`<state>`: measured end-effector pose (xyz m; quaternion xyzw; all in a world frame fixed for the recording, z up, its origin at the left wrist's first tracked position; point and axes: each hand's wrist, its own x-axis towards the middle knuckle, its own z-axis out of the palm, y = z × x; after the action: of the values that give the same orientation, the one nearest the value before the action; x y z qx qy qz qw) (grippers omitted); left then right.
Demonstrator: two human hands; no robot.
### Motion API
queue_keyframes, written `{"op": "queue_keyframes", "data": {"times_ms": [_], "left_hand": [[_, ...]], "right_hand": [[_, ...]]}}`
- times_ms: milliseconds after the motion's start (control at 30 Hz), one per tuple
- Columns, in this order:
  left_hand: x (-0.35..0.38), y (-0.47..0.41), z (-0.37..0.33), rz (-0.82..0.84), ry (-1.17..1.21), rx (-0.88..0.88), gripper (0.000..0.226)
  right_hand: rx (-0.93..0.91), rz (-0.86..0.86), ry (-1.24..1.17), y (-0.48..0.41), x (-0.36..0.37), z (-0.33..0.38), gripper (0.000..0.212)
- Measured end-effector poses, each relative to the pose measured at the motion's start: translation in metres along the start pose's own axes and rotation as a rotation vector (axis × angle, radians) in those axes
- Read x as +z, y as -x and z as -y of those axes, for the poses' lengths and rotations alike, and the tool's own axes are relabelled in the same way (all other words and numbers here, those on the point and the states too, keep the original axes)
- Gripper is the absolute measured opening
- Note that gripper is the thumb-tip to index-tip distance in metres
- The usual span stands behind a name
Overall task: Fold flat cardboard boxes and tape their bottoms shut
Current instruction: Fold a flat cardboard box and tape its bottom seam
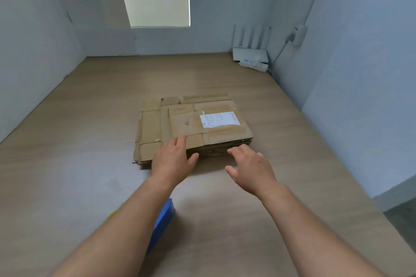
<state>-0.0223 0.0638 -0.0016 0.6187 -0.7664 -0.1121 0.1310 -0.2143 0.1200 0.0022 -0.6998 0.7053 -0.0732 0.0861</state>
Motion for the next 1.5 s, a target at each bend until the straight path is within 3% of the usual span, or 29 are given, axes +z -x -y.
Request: {"op": "queue_keyframes", "data": {"times_ms": [200, 433, 633, 800, 900, 1000, 1100, 1133, 1167, 1367, 1500], "left_hand": [[0.022, -0.046, 0.009, 0.076, 0.005, -0.120, 0.082], [0.054, -0.070, 0.027, 0.217, -0.078, -0.247, 0.107], [0.061, -0.073, 0.027, 0.185, -0.084, -0.257, 0.100], [0.041, -0.062, 0.023, 0.121, 0.281, -0.261, 0.098], [0.024, -0.051, 0.014, -0.006, 0.425, -0.212, 0.074], [0.004, -0.041, 0.008, -0.163, 0.501, -0.165, 0.047], [-0.014, -0.028, 0.000, -0.202, 0.571, -0.169, 0.034], [-0.020, -0.023, -0.004, -0.214, 0.575, -0.179, 0.032], [-0.026, -0.018, -0.009, -0.222, 0.575, -0.186, 0.031], [-0.063, 0.011, -0.038, -0.233, 0.627, -0.262, 0.011], [-0.075, 0.024, -0.059, -0.124, 0.511, -0.329, 0.020]], "right_hand": [[0.101, 0.083, 0.008, -0.062, 0.012, -0.037, 0.053], [0.308, 0.178, 0.047, -0.117, 0.036, -0.071, 0.105], [0.303, 0.176, 0.006, -0.125, 0.045, -0.074, 0.107], [0.256, 0.059, -0.200, -0.102, 0.029, -0.063, 0.096], [0.240, -0.135, -0.494, -0.083, 0.018, -0.044, 0.089], [0.438, -0.302, -0.753, -0.067, 0.010, -0.032, 0.081], [0.644, -0.310, -0.997, -0.051, 0.004, -0.028, 0.030], [0.628, -0.305, -0.966, -0.045, 0.000, -0.025, 0.012], [0.571, -0.328, -0.896, -0.039, -0.004, -0.022, 0.009], [0.237, -0.554, -0.625, -0.013, -0.053, -0.015, 0.012], [0.235, -0.604, -0.524, 0.004, -0.076, -0.036, 0.015]]}}
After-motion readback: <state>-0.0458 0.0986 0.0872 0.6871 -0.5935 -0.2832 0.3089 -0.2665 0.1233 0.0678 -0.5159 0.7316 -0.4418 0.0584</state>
